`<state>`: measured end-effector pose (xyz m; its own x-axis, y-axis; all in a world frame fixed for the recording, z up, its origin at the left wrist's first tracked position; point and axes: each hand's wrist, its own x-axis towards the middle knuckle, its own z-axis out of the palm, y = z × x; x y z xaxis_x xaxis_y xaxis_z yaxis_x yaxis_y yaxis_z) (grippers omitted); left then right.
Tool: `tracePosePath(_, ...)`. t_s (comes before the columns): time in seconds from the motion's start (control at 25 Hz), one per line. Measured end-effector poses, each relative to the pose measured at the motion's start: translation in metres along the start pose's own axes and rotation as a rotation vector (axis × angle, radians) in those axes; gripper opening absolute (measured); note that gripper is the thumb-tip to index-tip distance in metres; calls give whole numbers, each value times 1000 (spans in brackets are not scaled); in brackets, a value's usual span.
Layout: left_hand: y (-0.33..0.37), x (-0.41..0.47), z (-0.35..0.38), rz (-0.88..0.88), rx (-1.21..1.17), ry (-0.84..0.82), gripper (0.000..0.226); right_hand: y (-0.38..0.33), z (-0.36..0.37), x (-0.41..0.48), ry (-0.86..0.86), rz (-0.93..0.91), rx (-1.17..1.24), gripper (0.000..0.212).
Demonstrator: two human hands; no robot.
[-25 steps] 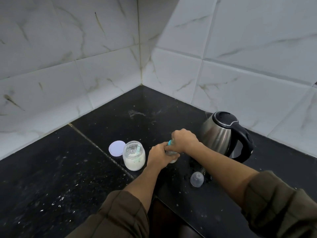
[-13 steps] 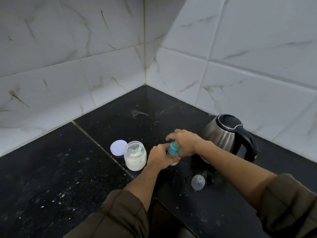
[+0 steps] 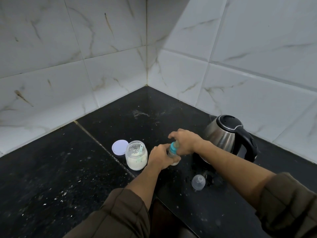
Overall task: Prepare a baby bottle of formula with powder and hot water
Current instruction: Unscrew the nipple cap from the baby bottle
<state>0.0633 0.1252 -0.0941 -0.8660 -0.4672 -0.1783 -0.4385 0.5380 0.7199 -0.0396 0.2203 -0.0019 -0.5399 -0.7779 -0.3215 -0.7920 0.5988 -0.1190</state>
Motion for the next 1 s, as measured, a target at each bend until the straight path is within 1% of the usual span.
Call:
tracePosePath(0.12,-1,0,0,9,6,12,56,-3,-1,-3,101,161,-14,49)
tracePosePath(0.16,-1,0,0,15,6,14,55,-2,0,-3,110,179,-15,47)
tracePosePath(0.2,-1,0,0,18,5,15,55,-2,1,-3,101,162,-1,42)
tracePosePath(0.24,-1,0,0,19,4,15,54,-1,0,-3,80,123,16,34)
tracePosePath(0.28,-1,1,1,12,8,13,54,0,0,-2,51,68,22,30)
tracePosePath(0.32,-1,1,1,4,15,10,55,2,-1,-2,17,10,12,33)
tracePosePath(0.4,-1,2,0,-1,24,2,56,2,-2,-2,-27,-47,8,47)
tracePosePath(0.48,-1,2,1,5,15,-1,55,1,-1,-3,4,12,32,61)
tracePosePath(0.52,-1,1,0,8,13,3,53,0,-1,-3,41,67,40,60)
tracePosePath(0.6,-2,1,0,9,17,9,51,-2,2,-4,107,158,36,52)
tracePosePath(0.64,-2,1,0,12,19,11,51,-1,3,-3,122,158,28,46)
tracePosePath(0.72,-2,2,1,8,24,7,52,0,2,-3,92,69,19,33)
tracePosePath(0.76,-2,2,0,3,28,5,53,2,0,-2,55,10,10,34)
tracePosePath(0.84,-1,2,0,1,30,0,56,2,-1,-2,4,-32,-4,47)
tracePosePath(0.92,-2,3,1,6,23,-2,56,1,-2,-2,61,49,19,57)
tracePosePath(1.0,-3,2,1,4,18,7,53,-1,-1,-2,118,149,38,58)
